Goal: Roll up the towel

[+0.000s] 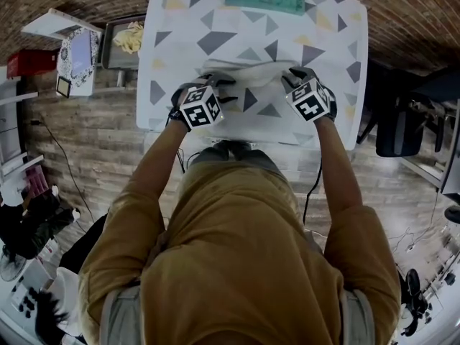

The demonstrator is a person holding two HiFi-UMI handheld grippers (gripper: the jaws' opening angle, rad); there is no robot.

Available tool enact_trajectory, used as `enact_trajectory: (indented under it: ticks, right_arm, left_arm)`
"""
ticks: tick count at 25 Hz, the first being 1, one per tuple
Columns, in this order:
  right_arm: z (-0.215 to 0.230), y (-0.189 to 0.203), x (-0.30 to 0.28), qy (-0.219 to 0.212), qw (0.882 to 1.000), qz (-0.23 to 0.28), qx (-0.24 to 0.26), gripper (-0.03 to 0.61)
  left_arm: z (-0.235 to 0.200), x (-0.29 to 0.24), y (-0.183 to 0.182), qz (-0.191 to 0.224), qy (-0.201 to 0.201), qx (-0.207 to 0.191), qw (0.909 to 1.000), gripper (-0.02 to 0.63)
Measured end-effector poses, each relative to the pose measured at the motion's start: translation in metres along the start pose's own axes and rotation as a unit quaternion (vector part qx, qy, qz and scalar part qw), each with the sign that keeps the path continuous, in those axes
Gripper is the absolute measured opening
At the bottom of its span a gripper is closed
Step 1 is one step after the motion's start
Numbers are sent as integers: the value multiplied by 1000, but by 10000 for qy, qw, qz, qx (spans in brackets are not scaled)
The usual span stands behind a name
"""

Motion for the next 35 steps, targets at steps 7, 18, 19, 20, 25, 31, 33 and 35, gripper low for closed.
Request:
enact_trajectory:
  ticks: [7, 18, 19, 20, 25, 31, 33, 35]
  right_arm:
    - [5, -12, -13, 55, 9874, -546, 1481, 173]
    - [17, -33, -24, -756, 9709, -982, 2050, 188]
    - [16, -30, -25, -792, 9710, -979, 2031, 152]
    - [14, -26, -26, -799, 9723, -944, 1981, 124]
    - [12, -14, -23, -604, 9849, -557, 1522, 66]
    - [22, -10, -15, -1100, 9889, -676, 735, 49]
    - [24, -11, -16, -1102, 9900, -724, 502, 52]
    - [21, -12, -17, -915, 9923, -685, 479, 52]
  left_arm:
    - [-23, 29, 3, 578, -365, 583, 9960, 209]
    - [-71, 10, 30, -297, 311, 953, 9945, 322]
    - [-72, 10, 31, -262, 274, 1033, 9939, 315]
    - [-72, 11, 32, -223, 260, 1159, 9927, 292]
    - [-75, 19, 36, -118, 287, 1615, 9864, 164]
    - [-84, 20, 37, -42, 401, 1928, 9804, 171]
    - [-86, 18, 39, -21, 357, 2118, 9767, 203]
    - [-84, 18, 38, -50, 138, 2030, 9791, 213]
Point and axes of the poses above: the fingertips, and each gripper's own axes: x backward along the fingers, z to its right, y out of its underside, the point moved 10 cm from there along x, backward along the fingers, and after that the axes turned 10 degrees about -z, right-handed, at the moved point
